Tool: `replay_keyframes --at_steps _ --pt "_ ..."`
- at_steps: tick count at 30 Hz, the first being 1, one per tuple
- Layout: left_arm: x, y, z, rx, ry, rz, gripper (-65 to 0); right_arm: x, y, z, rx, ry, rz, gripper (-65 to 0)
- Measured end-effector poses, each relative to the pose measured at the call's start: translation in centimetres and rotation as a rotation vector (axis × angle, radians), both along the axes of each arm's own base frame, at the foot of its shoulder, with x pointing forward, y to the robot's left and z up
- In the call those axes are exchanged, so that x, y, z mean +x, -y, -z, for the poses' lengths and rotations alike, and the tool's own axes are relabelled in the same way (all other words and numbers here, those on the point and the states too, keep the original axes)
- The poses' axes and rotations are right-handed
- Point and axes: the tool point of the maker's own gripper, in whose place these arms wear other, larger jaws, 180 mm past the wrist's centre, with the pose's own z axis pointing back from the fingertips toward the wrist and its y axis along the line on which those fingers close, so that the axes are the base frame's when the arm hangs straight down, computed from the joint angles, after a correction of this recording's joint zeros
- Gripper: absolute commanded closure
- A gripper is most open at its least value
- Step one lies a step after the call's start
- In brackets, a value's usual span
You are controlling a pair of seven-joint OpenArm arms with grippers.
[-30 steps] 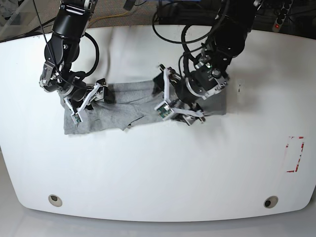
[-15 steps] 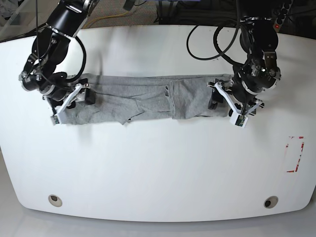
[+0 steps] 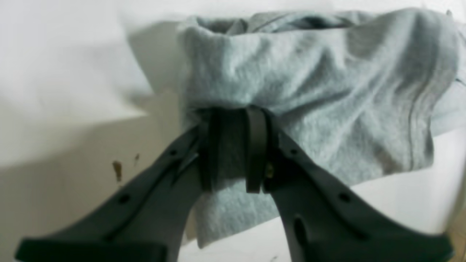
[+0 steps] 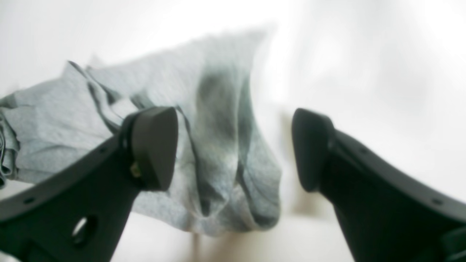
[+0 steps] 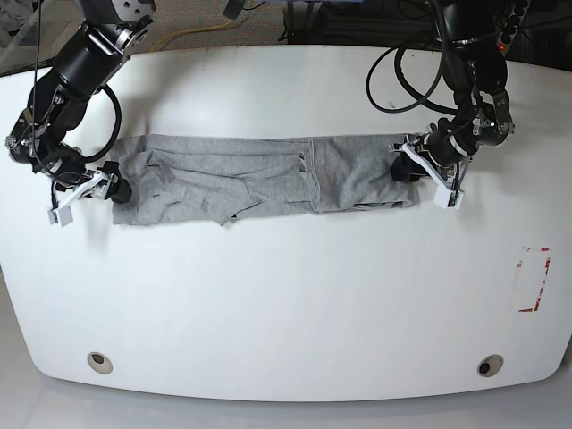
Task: Fold the T-shirt properly
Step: 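Grasp both strip ends and fold them toward the middle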
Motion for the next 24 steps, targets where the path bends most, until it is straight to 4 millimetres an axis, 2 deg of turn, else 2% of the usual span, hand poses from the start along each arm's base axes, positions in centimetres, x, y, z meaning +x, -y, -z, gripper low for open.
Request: replay_keyframes --at_steps 5,10,12,13,16,18,21,24 --pt "-0.1 0.6 0.2 -0.010 0.013 0.045 -10.6 -0.8 -1.1 2.1 0.059 -0.033 0.016 -46.0" --pt "-0.1 0.5 0.2 -0.008 0.012 0.046 -10.6 -0.5 -3.3 2.5 0.113 0.004 0.013 -45.2" --pt "-0.1 0.2 0.2 -0.001 0.012 0.049 -10.7 -0.2 -4.8 2.7 0.120 0.000 -0.028 -39.6" --pt "-0.1 0.1 0.2 0.003 0.012 0.050 -10.7 -0.1 -5.4 2.8 0.124 0.001 -0.040 -34.1" --pt "-0.1 0.0 0.2 0.005 0.013 0.050 -10.7 -0.2 -7.0 3.4 0.144 0.012 -0.053 -9.7" --pt "0.2 0.0 0.0 0.007 0.017 0.051 -10.7 -0.3 -7.4 3.7 0.146 0.015 -0.058 0.0" --pt "0.6 0.3 -0.1 0.011 0.012 0.051 -10.7 -0.2 -7.5 3.5 0.136 0.022 -0.077 0.0" --pt "0.9 1.9 0.3 -0.011 -0.004 0.048 -10.7 -0.4 -6.7 2.8 0.068 0.014 -0.103 0.0"
